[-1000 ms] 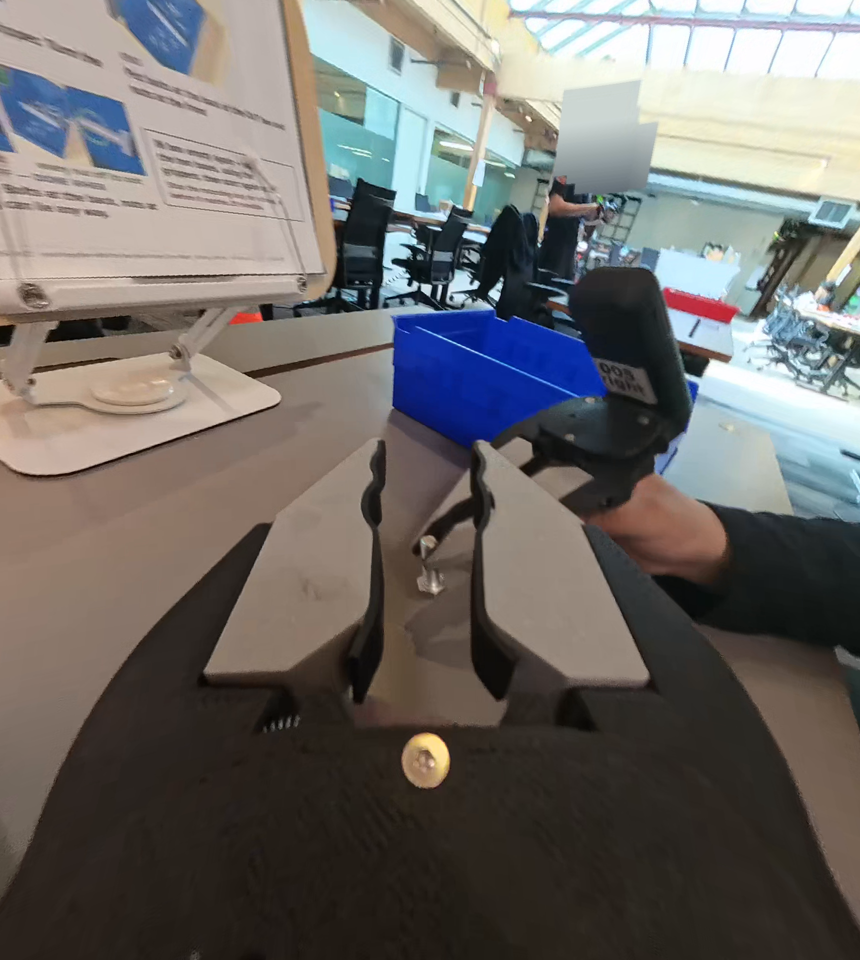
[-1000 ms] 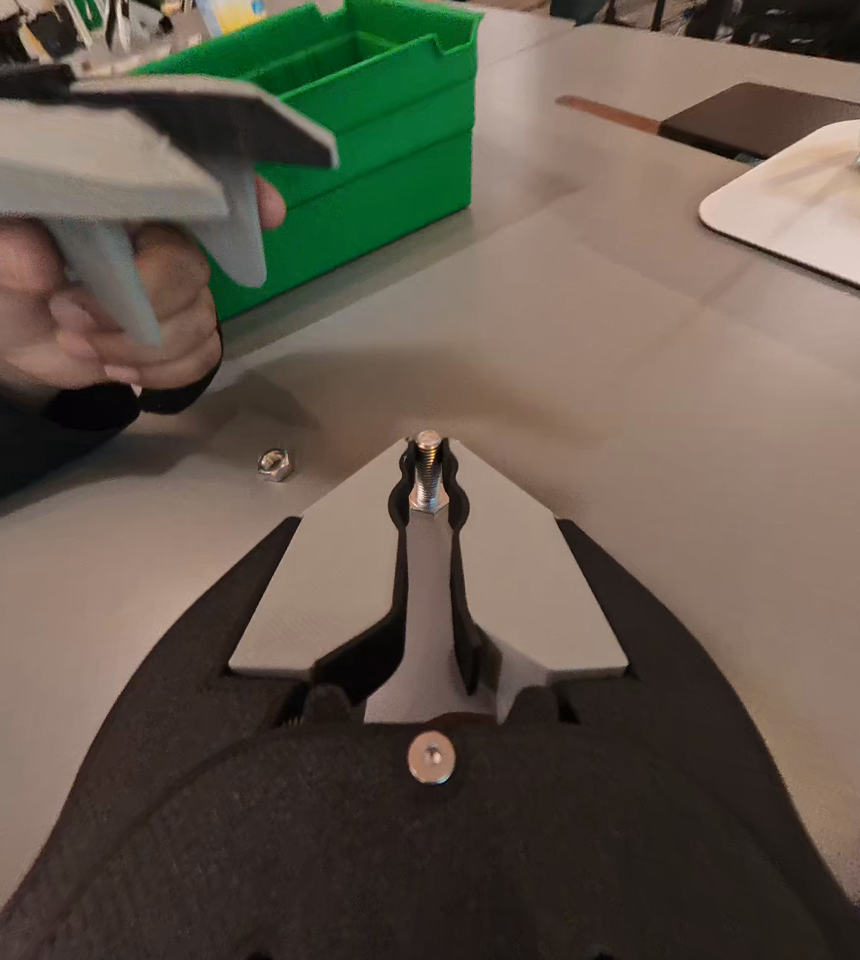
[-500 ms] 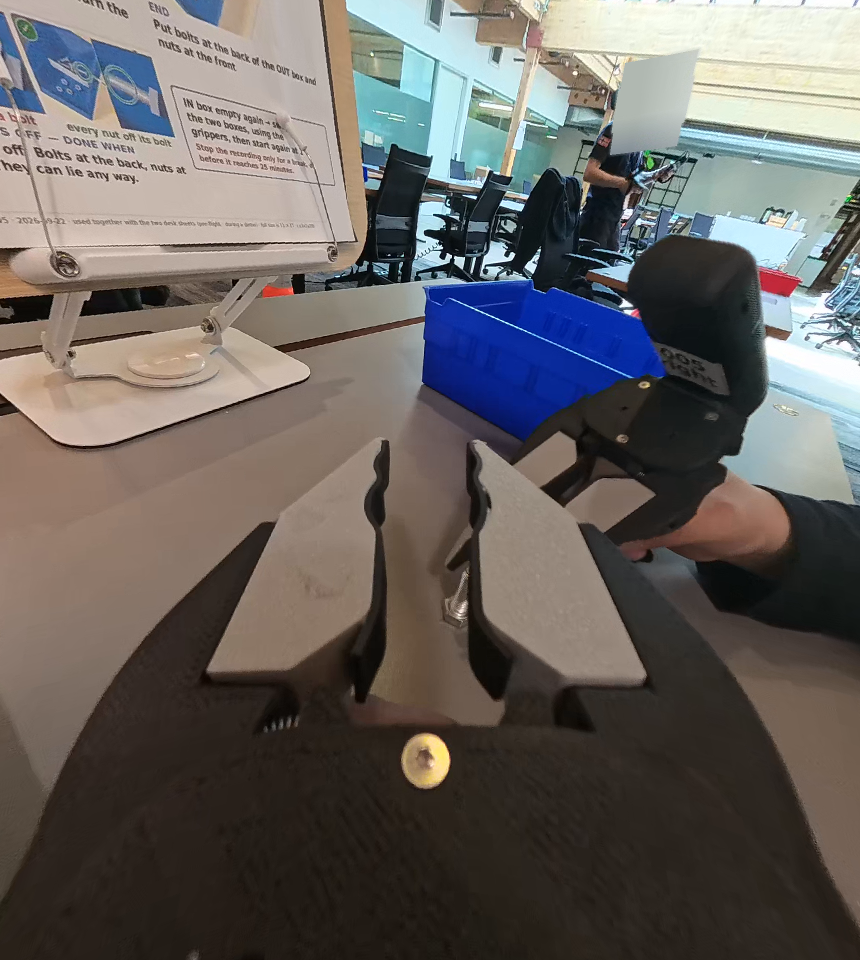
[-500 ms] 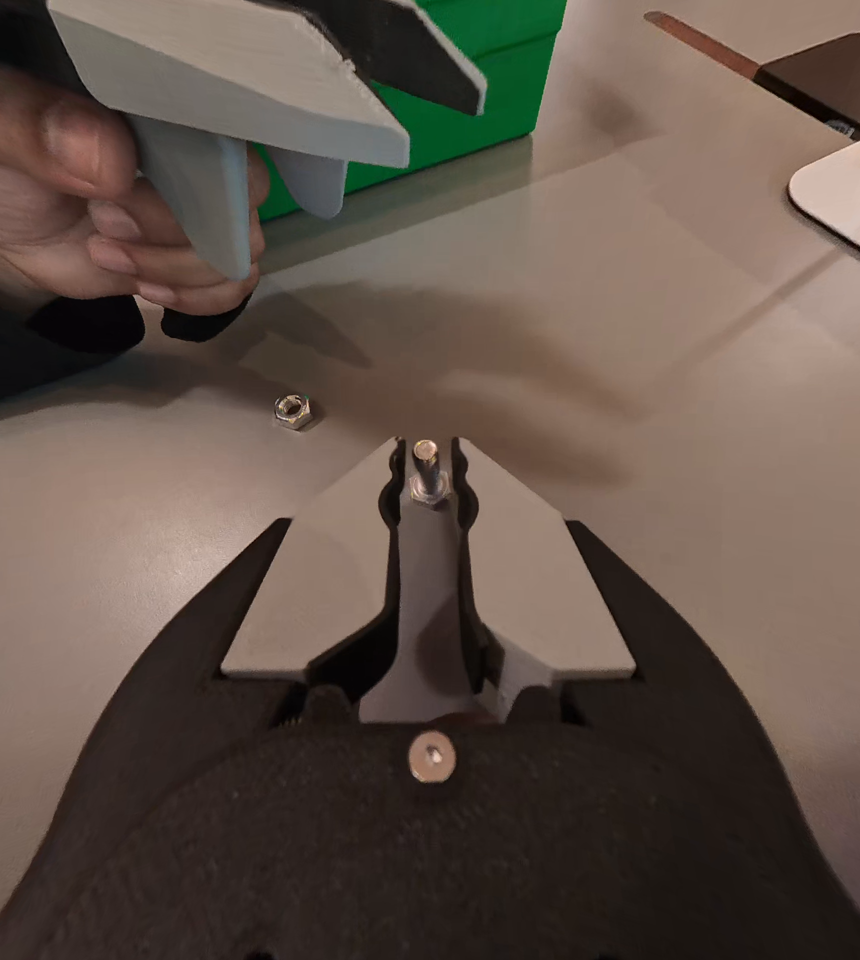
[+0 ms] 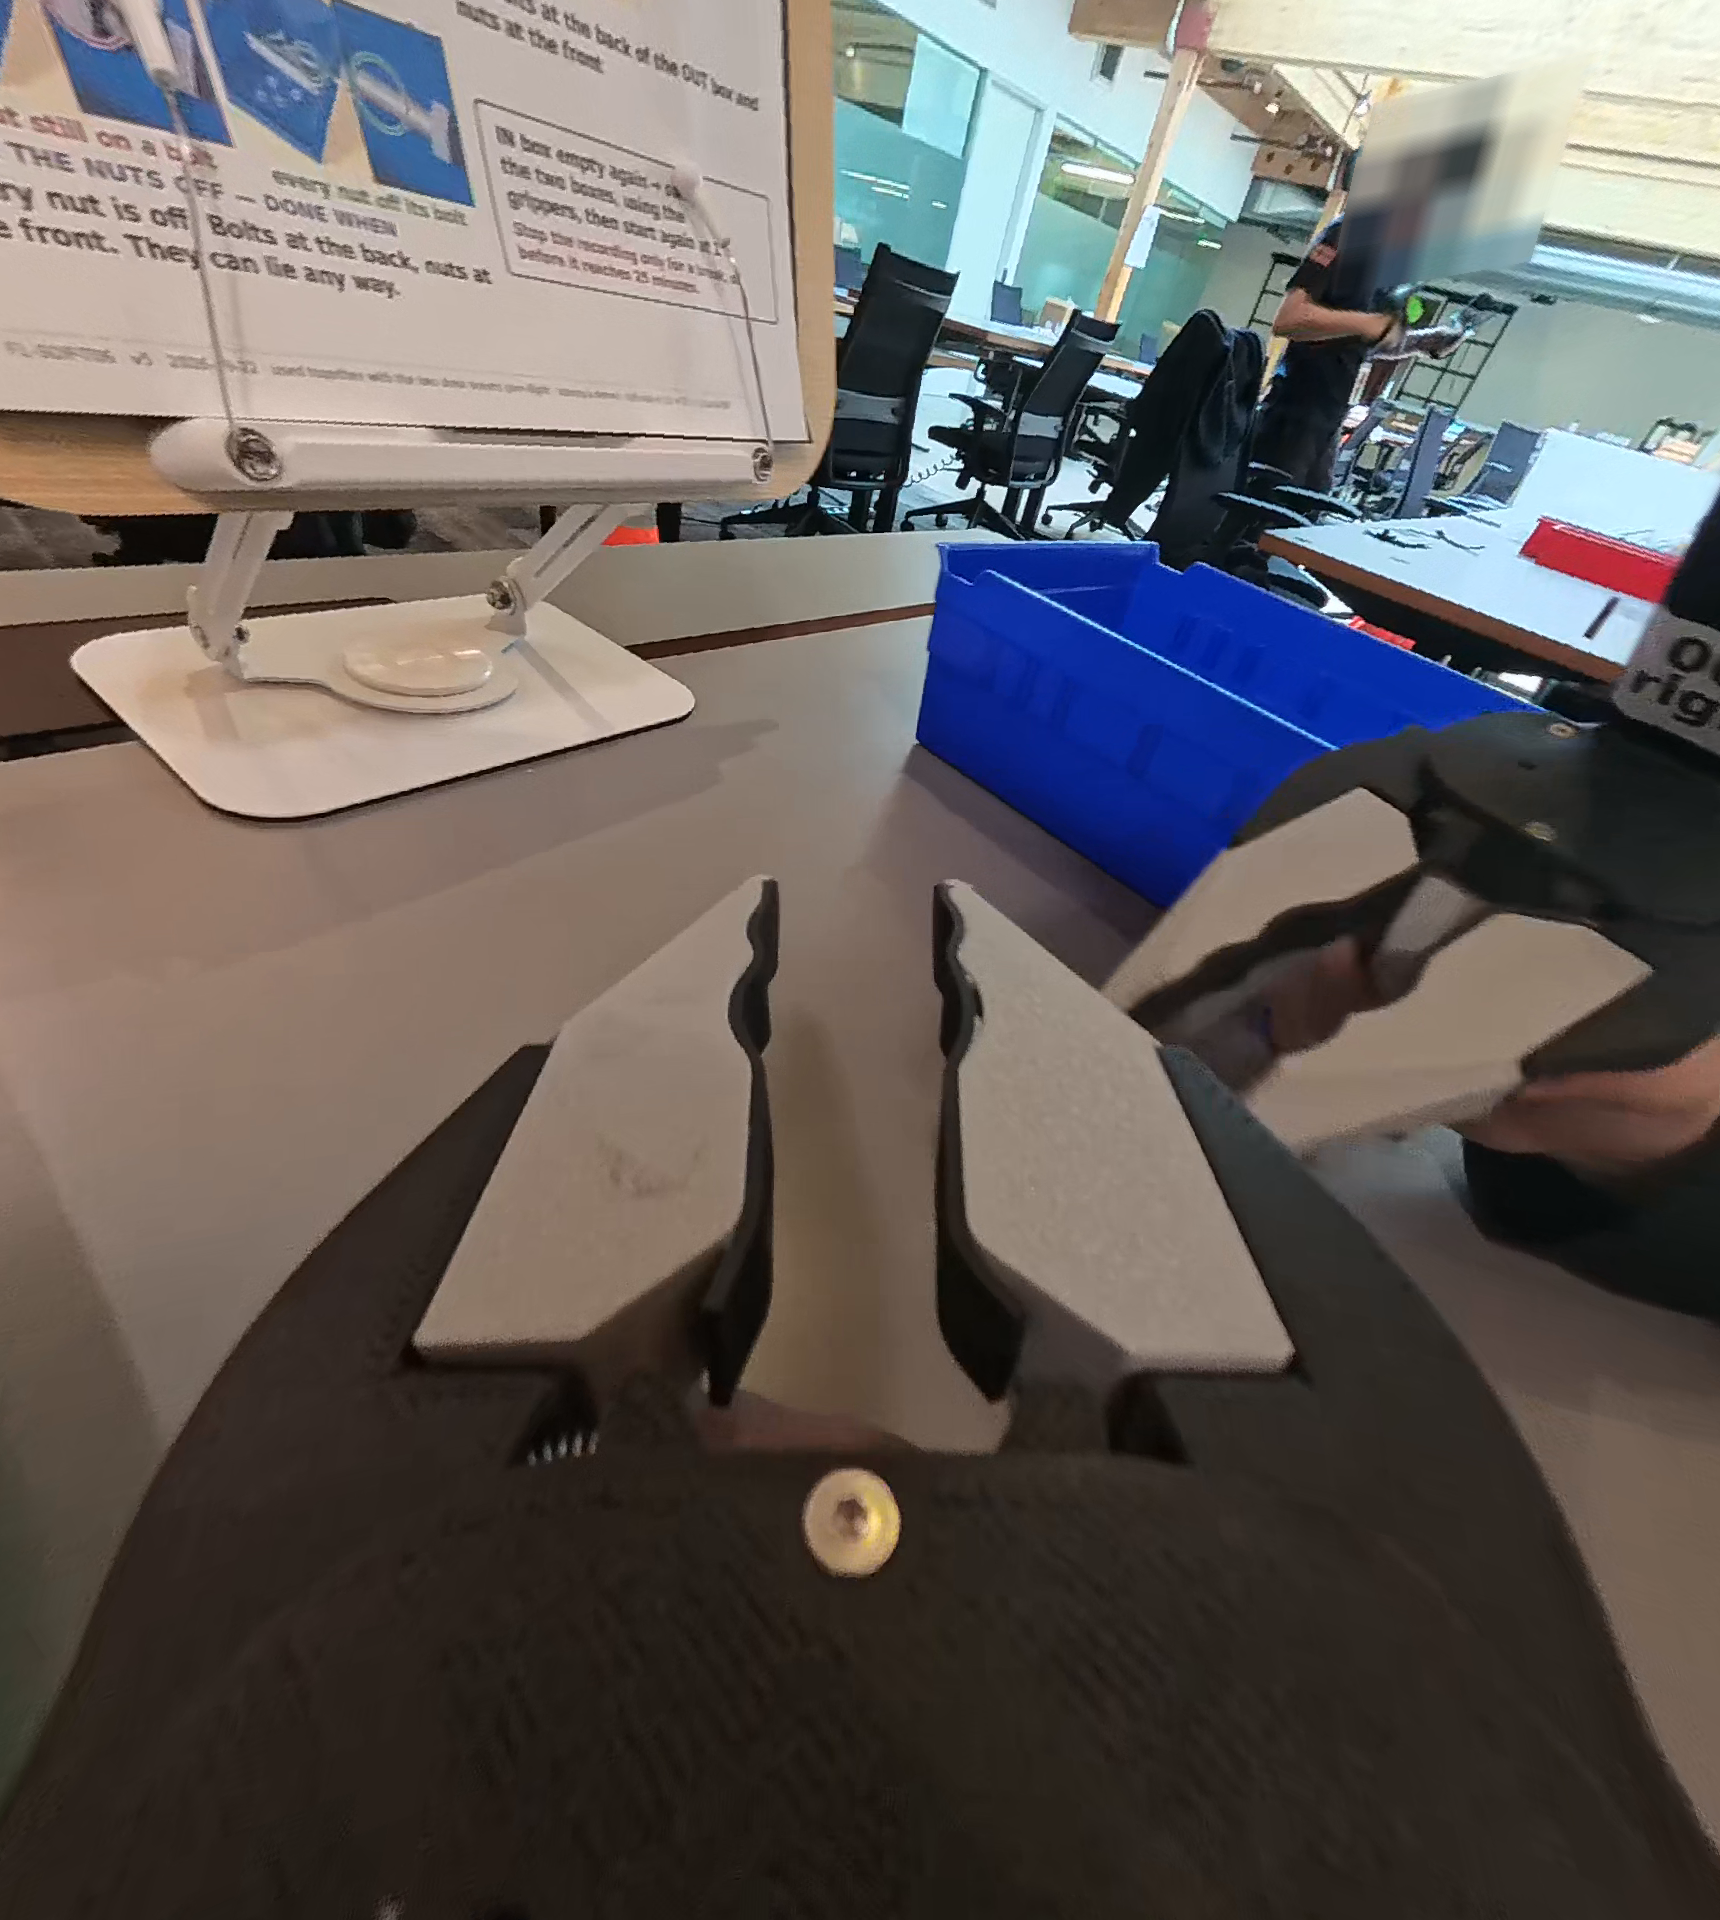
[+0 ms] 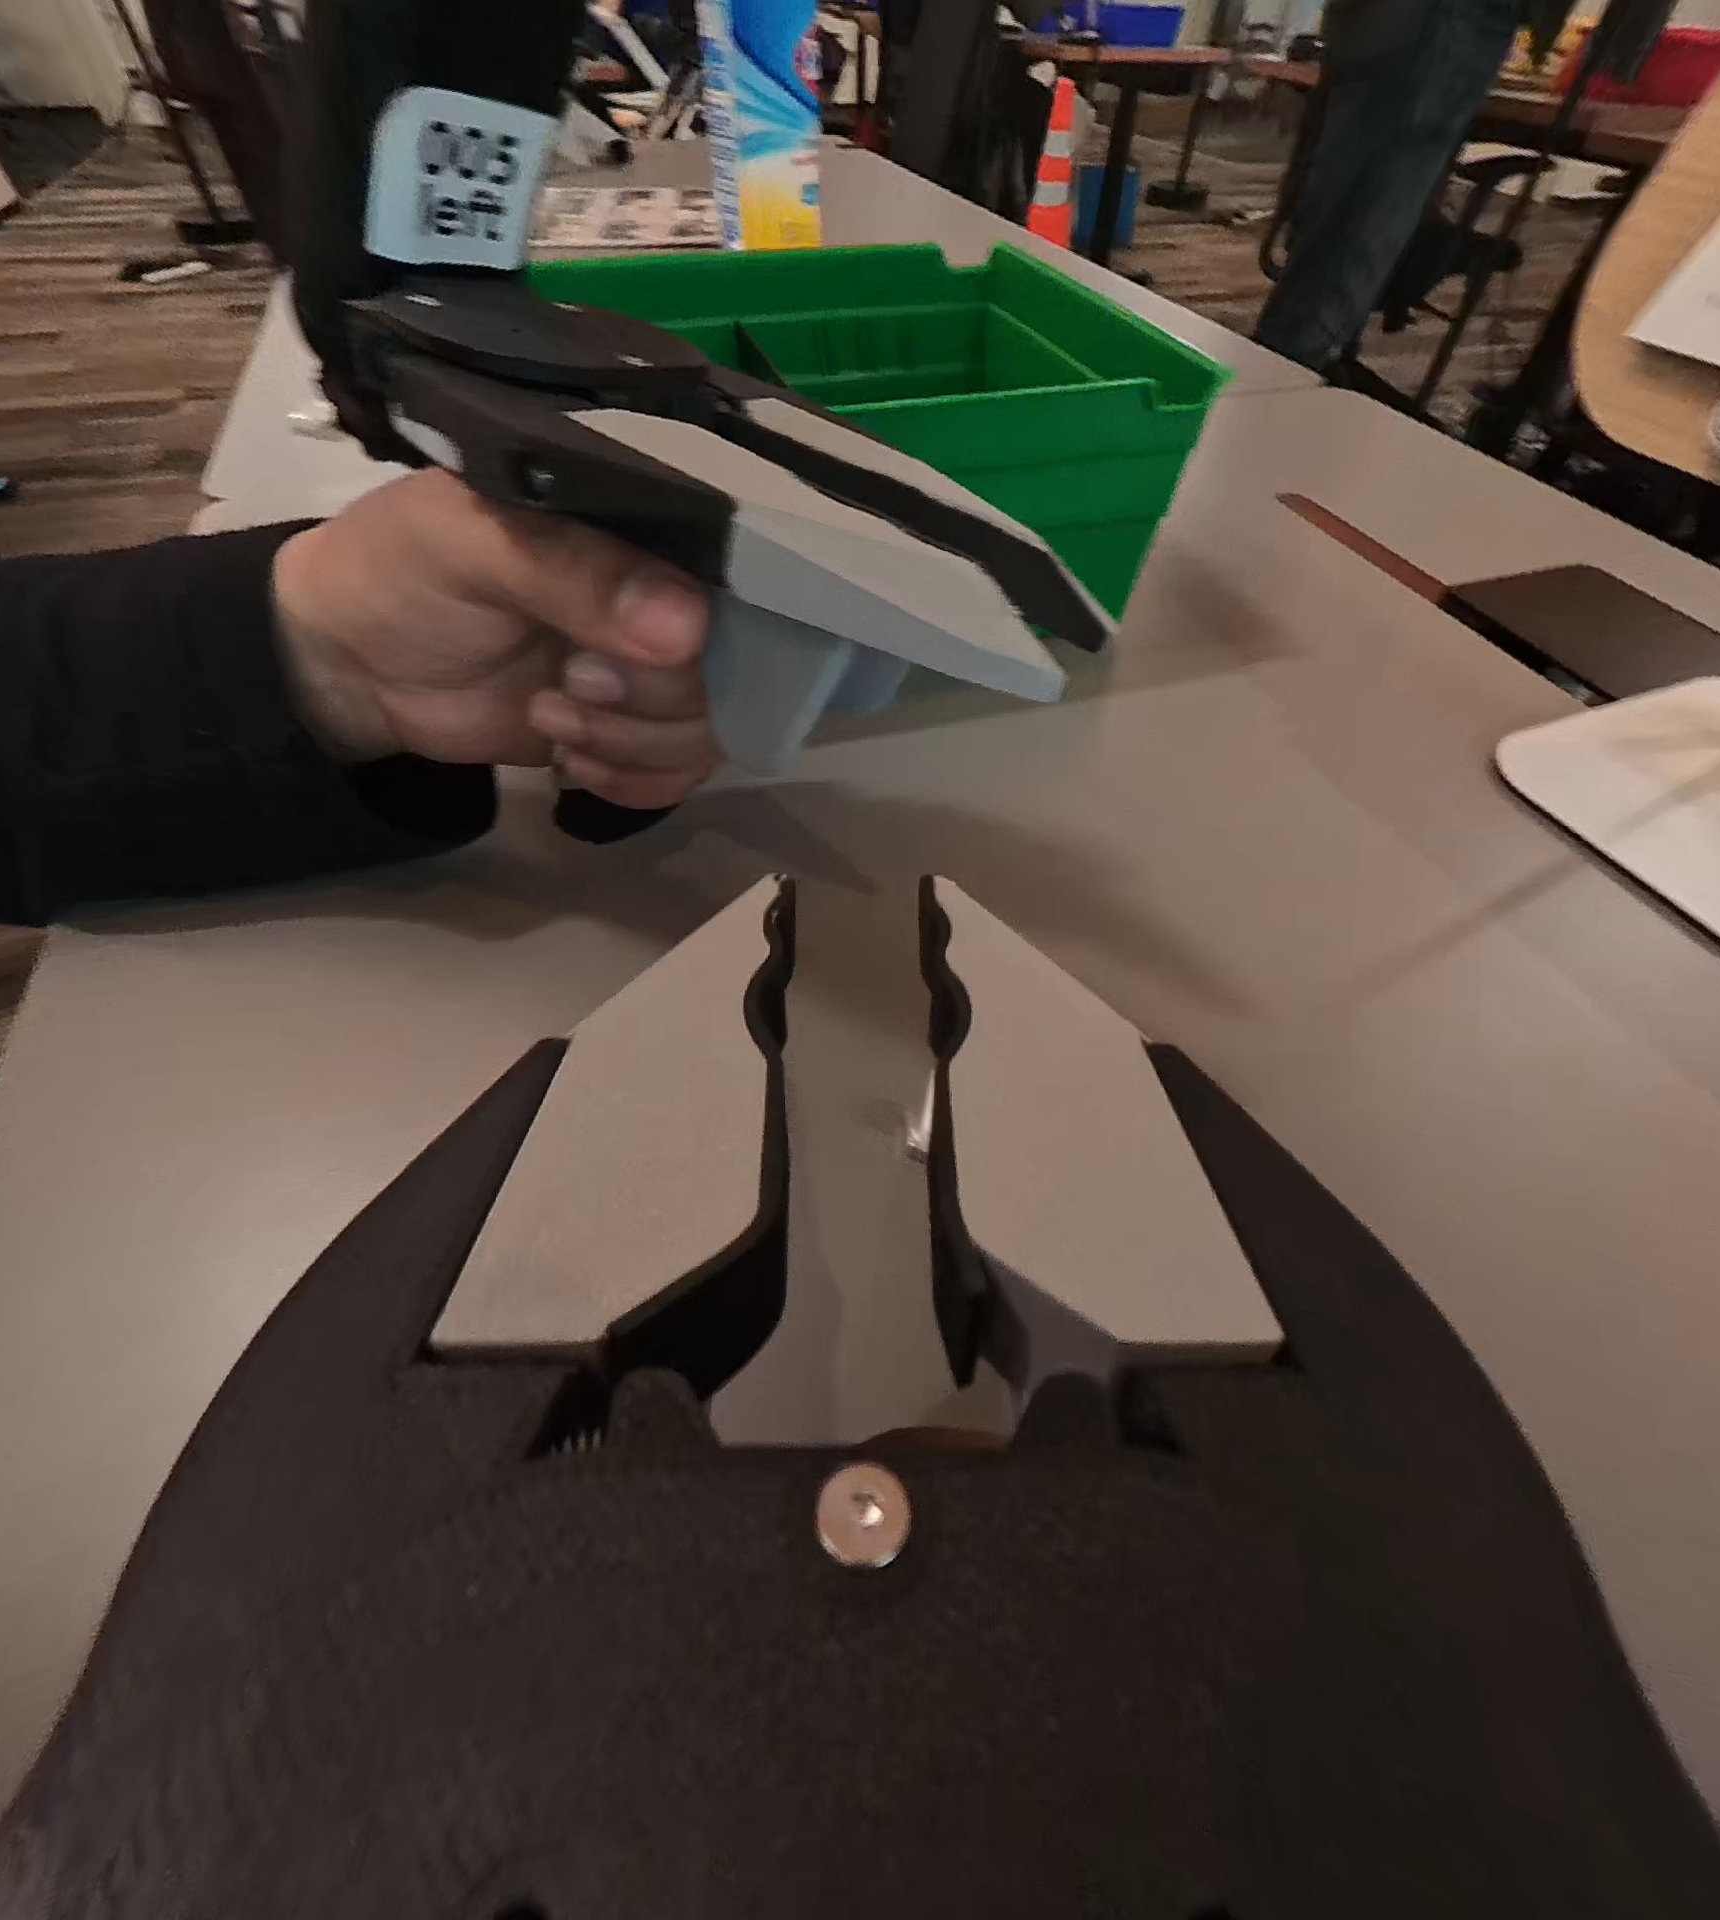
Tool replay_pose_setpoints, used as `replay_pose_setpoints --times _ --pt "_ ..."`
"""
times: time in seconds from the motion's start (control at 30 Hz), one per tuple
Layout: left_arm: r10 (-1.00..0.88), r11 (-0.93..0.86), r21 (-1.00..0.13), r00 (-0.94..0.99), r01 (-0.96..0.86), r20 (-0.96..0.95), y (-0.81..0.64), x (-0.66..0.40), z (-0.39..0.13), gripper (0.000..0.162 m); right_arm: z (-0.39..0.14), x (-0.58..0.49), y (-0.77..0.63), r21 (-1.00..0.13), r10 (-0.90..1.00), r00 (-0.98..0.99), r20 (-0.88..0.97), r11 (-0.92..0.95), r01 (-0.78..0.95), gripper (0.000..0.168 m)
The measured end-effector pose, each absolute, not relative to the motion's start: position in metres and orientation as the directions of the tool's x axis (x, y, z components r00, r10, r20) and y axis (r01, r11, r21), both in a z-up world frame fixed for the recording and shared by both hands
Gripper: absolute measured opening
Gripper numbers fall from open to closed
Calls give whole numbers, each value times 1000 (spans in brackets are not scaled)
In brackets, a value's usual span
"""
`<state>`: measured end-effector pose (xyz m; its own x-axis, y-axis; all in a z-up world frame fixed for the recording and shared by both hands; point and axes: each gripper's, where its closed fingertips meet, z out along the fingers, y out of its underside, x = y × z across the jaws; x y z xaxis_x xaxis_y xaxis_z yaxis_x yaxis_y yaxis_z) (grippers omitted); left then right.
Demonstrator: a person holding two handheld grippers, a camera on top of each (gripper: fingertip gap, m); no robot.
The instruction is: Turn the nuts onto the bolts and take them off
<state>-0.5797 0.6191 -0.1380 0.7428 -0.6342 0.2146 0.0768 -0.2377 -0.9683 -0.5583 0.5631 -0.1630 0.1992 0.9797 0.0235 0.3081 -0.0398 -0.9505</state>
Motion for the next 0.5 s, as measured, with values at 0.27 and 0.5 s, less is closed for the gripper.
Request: replay_pose_setpoints --times 0.27,0.5 --pt "-586 -251 -964 778 92 227 626 -589 -140 26 -198 -587 534 -871 989 133 64 -10 491 24" --pt "-580 -242 -966 784 94 222 626 -590 -137 26 -229 -604 531 -800 989 146 35 -60 597 28"
